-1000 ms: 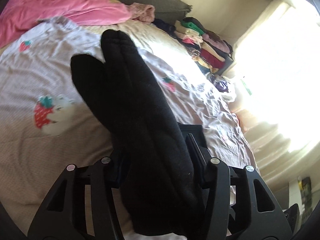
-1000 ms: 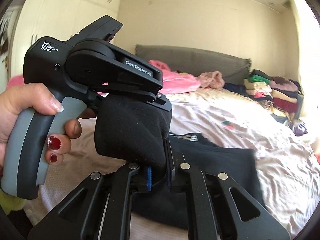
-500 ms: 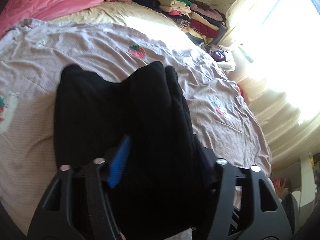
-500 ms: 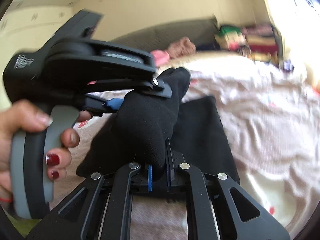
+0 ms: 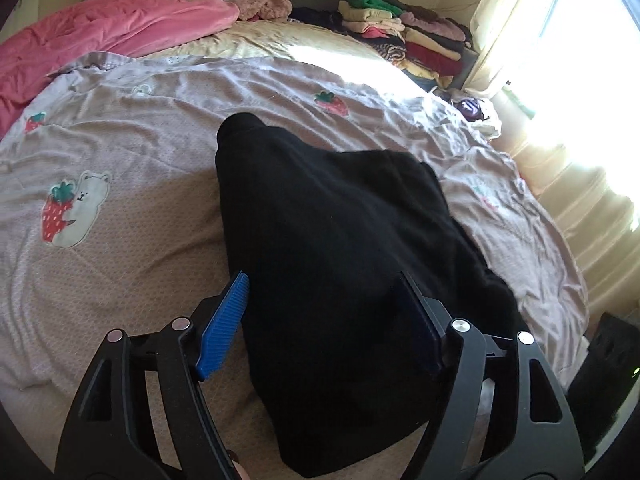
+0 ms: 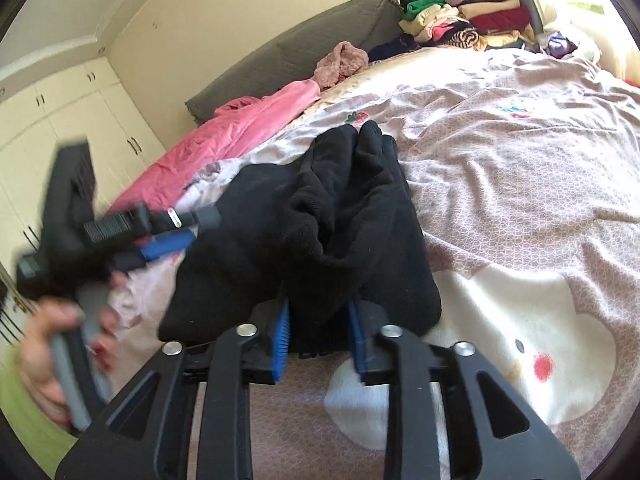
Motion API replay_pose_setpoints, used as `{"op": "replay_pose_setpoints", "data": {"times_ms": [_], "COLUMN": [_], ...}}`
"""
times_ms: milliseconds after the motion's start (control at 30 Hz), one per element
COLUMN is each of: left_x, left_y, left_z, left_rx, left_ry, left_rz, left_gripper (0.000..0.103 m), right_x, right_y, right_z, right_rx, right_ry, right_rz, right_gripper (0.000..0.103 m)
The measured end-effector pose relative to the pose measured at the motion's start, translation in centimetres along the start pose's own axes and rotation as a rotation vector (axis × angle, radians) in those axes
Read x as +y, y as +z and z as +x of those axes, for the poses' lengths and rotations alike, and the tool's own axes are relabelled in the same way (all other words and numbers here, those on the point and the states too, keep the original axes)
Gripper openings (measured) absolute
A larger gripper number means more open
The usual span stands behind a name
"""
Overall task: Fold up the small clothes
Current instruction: 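Fold the lifted side over the other half with both grippers, then lower the folded bundle onto the bed and open both grippers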
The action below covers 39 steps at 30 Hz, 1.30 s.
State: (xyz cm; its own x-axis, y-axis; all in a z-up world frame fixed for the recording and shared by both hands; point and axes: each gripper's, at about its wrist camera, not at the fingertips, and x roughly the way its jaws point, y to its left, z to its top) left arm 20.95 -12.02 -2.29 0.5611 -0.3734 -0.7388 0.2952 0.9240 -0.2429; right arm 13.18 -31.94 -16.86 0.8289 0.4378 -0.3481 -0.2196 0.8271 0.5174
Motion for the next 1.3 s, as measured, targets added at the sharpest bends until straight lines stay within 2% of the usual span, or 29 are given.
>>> {"op": "replay_pose_setpoints", "data": {"times_ms": [100, 200, 367, 467, 500, 567, 600, 633, 733, 800, 900, 967, 1033, 1200, 1267, 1300], "left_x": [0.4, 0.5, 0.3, 0.2, 0.1, 0.1, 0.0, 0.0, -0.3, -0.5, -0.8, -0.8, -0.8, -0.7, -0.7, -0.7], "left_y": [-0.7, -0.9, -1.2, -1.2, -1.2, -1.3, -1.3, -1.3, -1.4, -1.5, -1.8, -2.1, -2.5, -3.0, -3.0, -3.1], "left_z": [0.0, -0.4, -0.9, -1.0, -1.1, -1.2, -1.2, -1.2, -1.4, -1.6, -1.4, -1.0, -0.4, -0.5, -0.9, -1.2], "left_rx": [-0.005, -0.007, -0.011, -0.011, -0.012, -0.013, -0.013, -0.011, -0.01, -0.011, 0.002, 0.013, 0.029, 0.029, 0.02, 0.015], "left_ry": [-0.003, -0.009, -0.005, -0.004, -0.003, -0.003, -0.002, -0.007, -0.015, -0.021, -0.028, -0.031, -0.027, -0.022, -0.019, -0.018], "left_rz": [-0.012, -0.016, -0.007, -0.002, 0.001, 0.007, 0.01, 0.01, 0.018, 0.028, 0.042, 0.045, 0.044, 0.04, 0.041, 0.041], "left_gripper": [0.068, 0.068, 0.068, 0.068, 0.068, 0.068, 0.068, 0.068, 0.068, 0.073, 0.075, 0.075, 0.075, 0.077, 0.077, 0.077], "right_x": [-0.2, -0.7, -0.9, -0.6, -0.5, -0.1, 0.1, 0.2, 0.3, 0.5, -0.3, -1.5, -2.8, -2.7, -2.2, -1.9], "right_y": [0.7, 2.1, 3.8, 4.1, 4.1, 4.1, 4.1, 4.2, 4.1, 4.3, 4.0, 3.6, 2.8, 2.9, 3.0, 3.0], "right_z": [-0.9, -0.9, 1.0, 2.3, 2.6, 2.6, 2.7, 2.8, 2.0, 0.9, 0.1, 0.7, 2.0, 1.1, 0.4, -0.1], "right_rx": [-0.003, 0.006, 0.085, 0.139, 0.146, 0.144, 0.141, 0.141, 0.11, 0.072, 0.051, 0.073, 0.14, 0.117, 0.107, 0.096], "right_ry": [0.015, 0.033, 0.071, 0.068, 0.057, 0.048, 0.025, 0.011, -0.005, -0.006, -0.031, -0.05, -0.054, -0.064, -0.08, -0.097], "right_rz": [0.033, 0.077, 0.117, 0.1, 0.087, 0.055, 0.023, 0.007, -0.016, -0.041, -0.033, 0.002, 0.047, 0.05, 0.024, 0.011], "right_gripper": [0.043, 0.05, 0.056, 0.058, 0.057, 0.041, 0.027, 0.023, 0.02, 0.02, 0.02, 0.023, 0.029, 0.039, 0.046, 0.052]}}
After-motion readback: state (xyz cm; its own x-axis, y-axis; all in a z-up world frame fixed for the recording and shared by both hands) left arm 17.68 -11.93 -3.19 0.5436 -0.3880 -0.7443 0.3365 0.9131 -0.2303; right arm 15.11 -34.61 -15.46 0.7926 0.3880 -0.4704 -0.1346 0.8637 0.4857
